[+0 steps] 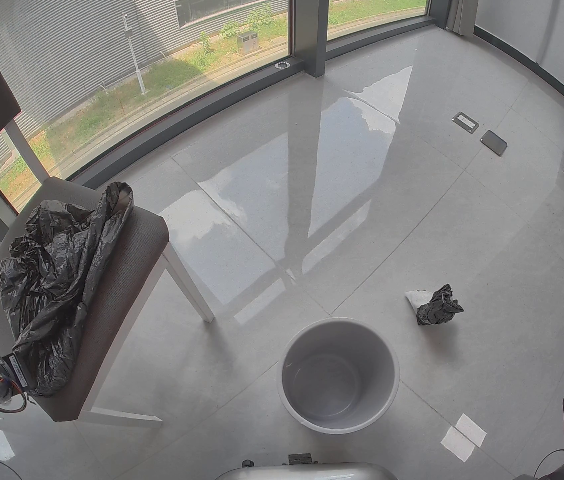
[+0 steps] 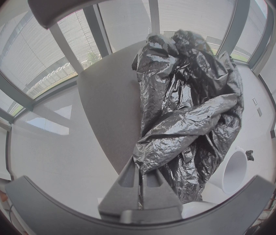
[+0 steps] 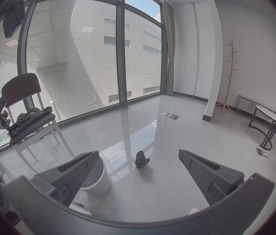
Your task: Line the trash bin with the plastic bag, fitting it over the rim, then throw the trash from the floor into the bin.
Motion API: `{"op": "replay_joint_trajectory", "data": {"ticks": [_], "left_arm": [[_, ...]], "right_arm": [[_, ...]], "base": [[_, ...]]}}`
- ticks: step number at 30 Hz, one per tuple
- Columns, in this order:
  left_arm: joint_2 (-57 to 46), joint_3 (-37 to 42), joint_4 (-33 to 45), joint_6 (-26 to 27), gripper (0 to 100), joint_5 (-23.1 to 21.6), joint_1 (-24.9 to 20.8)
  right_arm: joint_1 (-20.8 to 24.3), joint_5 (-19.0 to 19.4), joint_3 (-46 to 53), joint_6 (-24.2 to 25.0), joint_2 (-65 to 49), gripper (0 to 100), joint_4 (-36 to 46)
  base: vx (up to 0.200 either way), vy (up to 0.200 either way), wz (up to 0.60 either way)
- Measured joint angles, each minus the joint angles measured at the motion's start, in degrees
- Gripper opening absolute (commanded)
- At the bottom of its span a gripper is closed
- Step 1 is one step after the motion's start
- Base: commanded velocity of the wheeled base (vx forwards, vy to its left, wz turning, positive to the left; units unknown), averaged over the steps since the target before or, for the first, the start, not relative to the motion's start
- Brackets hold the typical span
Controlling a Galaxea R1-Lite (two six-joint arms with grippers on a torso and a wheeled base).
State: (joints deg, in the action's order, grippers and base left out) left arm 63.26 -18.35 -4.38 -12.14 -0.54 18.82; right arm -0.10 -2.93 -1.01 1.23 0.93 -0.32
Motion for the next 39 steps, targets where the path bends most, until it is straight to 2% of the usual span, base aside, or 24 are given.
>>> {"op": "replay_joint_trajectory", "data": {"ticks": [4, 8, 15, 17, 21, 24, 31, 39], "left_arm": [[-4.11, -2.43, 0.59, 0.32, 0, 0.05, -3.04], [-8.69, -7.84, 4.33, 0.95, 0, 0.35, -7.67], [-13.57, -19.05, 21.44, 3.08, 0, 1.55, -14.34], [-15.24, -24.37, 29.06, 3.74, 0, 2.26, -17.75], [-17.29, -30.07, 34.94, 4.51, 0, 3.35, -23.09], [-18.27, -32.23, 35.49, 5.96, 0, 4.74, -25.54], [-18.93, -34.35, 35.41, 8.97, 0, 4.52, -27.36], [-18.12, -37.13, 35.46, 9.33, 0, 4.83, -30.32]], "right_arm": [[0.00, 0.06, 0.02, -0.12, 0.00, 100, -0.01], [0.00, 0.59, 0.02, -0.63, 0.00, 100, 0.00], [0.02, 2.82, 0.00, -2.18, 0.00, 100, 0.05], [0.17, 4.04, 0.02, -3.44, 0.00, 100, 0.02], [0.40, 5.41, 0.00, -4.97, 0.12, 100, 0.02], [0.51, 5.57, 0.00, -4.51, 0.26, 100, 0.02], [0.28, 3.93, -0.09, -0.74, 0.17, 100, -1.01], [1.85, 7.30, -9.70, 7.68, 6.05, 100, -1.97]], "base": [[0.000, 0.000, 0.00], [0.000, 0.000, 0.00], [0.000, 0.000, 0.00], [0.000, 0.000, 0.00], [0.000, 0.000, 0.00], [0.000, 0.000, 0.00], [0.000, 0.000, 0.00], [0.000, 0.000, 0.00]]}}
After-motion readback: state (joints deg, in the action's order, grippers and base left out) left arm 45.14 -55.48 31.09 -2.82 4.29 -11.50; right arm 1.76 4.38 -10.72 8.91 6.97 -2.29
